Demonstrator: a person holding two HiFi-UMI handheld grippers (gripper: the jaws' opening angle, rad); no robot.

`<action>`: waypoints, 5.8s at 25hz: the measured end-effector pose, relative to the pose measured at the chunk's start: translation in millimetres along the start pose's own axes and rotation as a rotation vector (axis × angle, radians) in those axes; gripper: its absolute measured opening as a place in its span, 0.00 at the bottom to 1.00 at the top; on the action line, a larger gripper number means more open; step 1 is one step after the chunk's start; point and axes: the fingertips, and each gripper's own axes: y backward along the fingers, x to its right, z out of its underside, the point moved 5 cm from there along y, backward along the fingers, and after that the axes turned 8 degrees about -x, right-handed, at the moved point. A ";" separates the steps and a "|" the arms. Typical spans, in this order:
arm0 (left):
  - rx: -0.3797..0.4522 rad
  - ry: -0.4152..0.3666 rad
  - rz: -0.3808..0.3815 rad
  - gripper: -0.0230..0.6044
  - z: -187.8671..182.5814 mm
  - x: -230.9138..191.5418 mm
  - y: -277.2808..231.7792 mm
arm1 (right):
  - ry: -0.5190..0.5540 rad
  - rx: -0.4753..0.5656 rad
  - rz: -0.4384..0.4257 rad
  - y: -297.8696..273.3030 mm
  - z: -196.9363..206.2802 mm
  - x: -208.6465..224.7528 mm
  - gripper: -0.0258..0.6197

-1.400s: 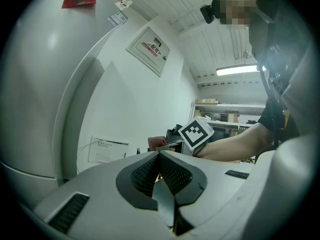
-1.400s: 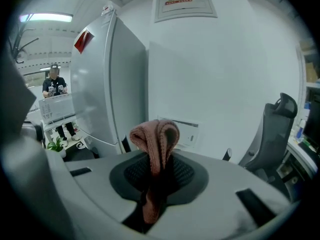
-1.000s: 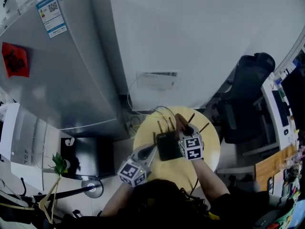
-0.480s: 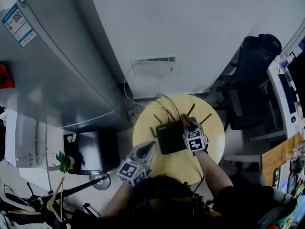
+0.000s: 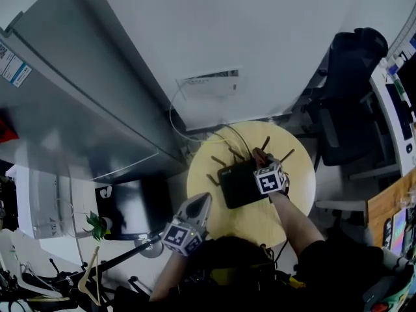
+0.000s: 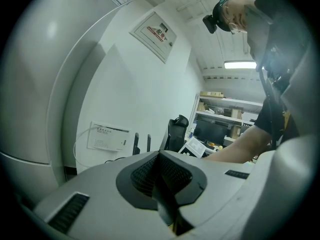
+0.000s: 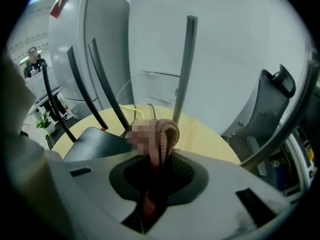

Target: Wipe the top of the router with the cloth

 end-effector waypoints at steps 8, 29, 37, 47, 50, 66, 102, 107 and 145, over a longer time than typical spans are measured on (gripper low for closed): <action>-0.012 0.010 0.010 0.04 3.3 1.5 0.1 | -0.039 0.020 0.019 -0.3 -3.8 5.9 0.13; 0.040 -0.020 0.090 0.04 -6.5 14.8 -2.5 | -0.123 0.214 0.081 64.2 -26.3 22.6 0.13; 0.069 -0.025 0.099 0.04 -11.9 20.5 -4.0 | -0.093 0.308 0.085 102.5 -46.5 23.3 0.13; 0.078 -0.030 0.142 0.04 -15.0 36.9 -15.9 | -0.115 0.455 0.095 153.6 -57.5 34.5 0.13; 0.077 -0.026 0.153 0.04 -20.3 41.5 -18.5 | -0.163 0.441 0.089 155.4 -45.8 39.4 0.13; 0.018 -0.014 0.093 0.04 -5.2 27.1 -14.2 | -0.386 0.048 -0.066 32.3 18.4 34.4 0.13; 0.037 0.016 0.064 0.04 -4.1 14.7 -11.8 | -0.329 0.126 0.045 42.4 -8.0 29.2 0.13; 0.054 0.013 0.081 0.04 -8.7 21.9 -12.6 | -0.313 0.194 0.060 62.3 -21.0 30.7 0.13; -0.020 -0.063 0.305 0.04 -22.4 65.3 -43.7 | -0.497 0.196 0.076 75.9 46.2 15.6 0.13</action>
